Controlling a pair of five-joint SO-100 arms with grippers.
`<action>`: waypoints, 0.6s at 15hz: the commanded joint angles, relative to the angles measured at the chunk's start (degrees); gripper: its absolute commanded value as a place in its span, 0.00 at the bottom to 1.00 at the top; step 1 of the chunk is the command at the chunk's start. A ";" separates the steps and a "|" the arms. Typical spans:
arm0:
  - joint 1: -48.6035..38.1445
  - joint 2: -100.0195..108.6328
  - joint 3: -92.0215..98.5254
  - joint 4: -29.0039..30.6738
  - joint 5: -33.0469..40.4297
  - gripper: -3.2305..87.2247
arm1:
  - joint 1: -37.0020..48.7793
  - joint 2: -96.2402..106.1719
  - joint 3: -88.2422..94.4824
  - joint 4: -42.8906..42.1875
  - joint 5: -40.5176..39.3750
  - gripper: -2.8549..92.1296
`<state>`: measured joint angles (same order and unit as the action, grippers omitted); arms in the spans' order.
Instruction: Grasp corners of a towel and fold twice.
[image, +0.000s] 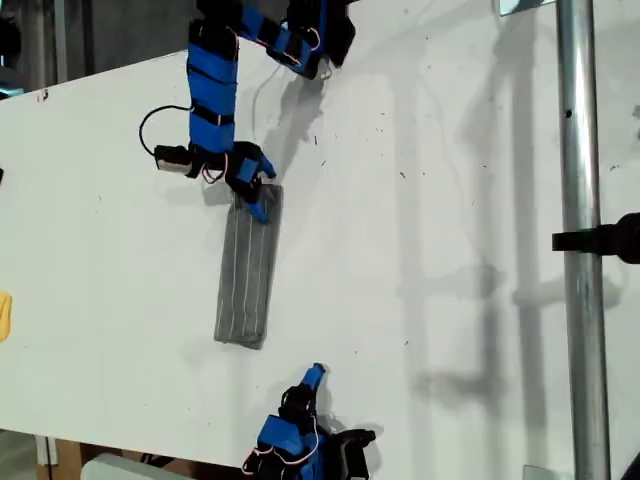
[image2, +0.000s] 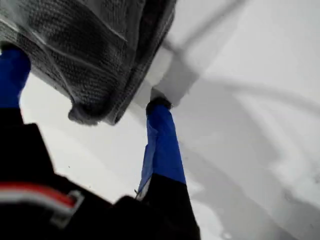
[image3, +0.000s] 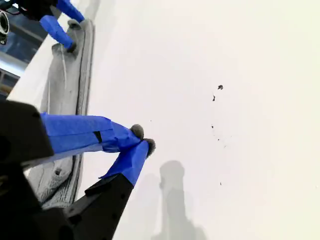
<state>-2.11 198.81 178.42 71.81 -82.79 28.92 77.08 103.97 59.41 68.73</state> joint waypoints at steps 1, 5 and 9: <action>-1.05 0.26 0.35 0.70 -0.62 0.01 | 1.14 -9.05 -14.68 0.88 -2.72 0.48; -1.14 0.26 0.35 1.49 -0.62 0.01 | 4.57 -13.97 -22.76 1.85 -10.02 0.05; -1.67 0.26 0.35 1.58 -0.26 0.01 | 2.90 -0.70 -12.30 16.96 -12.74 0.03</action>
<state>-2.11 198.81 178.42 73.04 -82.97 32.52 67.94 88.07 70.84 56.78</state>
